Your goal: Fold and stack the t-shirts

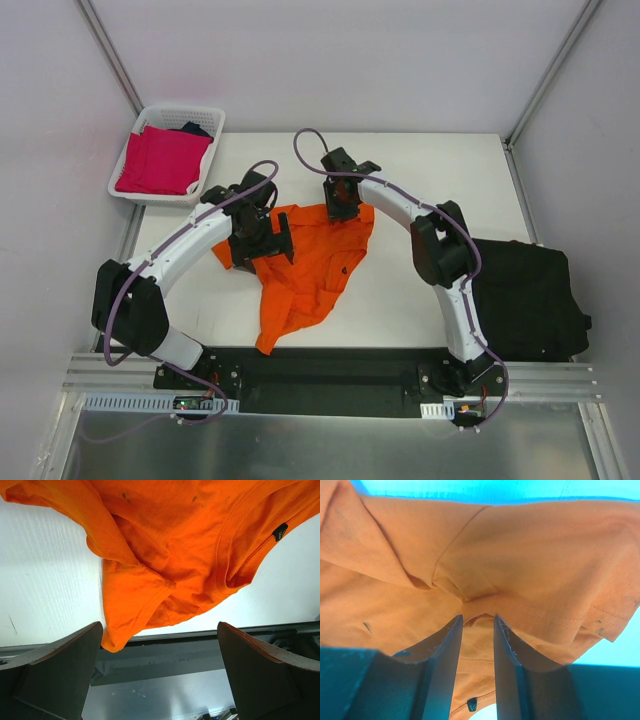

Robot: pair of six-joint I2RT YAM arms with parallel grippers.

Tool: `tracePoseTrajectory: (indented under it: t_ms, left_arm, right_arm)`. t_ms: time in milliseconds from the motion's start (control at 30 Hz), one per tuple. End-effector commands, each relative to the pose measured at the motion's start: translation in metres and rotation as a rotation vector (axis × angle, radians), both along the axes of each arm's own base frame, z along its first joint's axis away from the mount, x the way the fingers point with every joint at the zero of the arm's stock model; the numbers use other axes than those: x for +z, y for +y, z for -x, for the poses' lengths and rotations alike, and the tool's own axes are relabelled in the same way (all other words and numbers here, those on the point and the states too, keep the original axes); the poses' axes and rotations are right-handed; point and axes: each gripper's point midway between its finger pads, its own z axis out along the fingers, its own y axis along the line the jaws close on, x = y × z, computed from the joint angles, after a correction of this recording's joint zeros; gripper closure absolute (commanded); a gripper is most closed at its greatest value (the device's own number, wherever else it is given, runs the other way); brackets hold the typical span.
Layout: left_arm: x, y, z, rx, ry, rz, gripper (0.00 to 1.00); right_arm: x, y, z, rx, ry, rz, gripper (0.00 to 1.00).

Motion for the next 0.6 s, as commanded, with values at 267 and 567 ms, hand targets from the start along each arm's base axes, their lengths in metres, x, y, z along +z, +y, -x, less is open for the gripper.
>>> tracePoseTrajectory:
  t_ms: [267,567]
  left_arm:
    - [0.004,-0.001,-0.001,0.010,-0.006,-0.025,0.01]
    - [0.002,-0.001,0.000,0.012,0.000,-0.027,0.01]
  right_arm:
    - [-0.002,-0.001,0.004,0.006,0.029,-0.004,0.65]
    - [-0.016,0.001,0.010,0.007,0.070,-0.009,0.67]
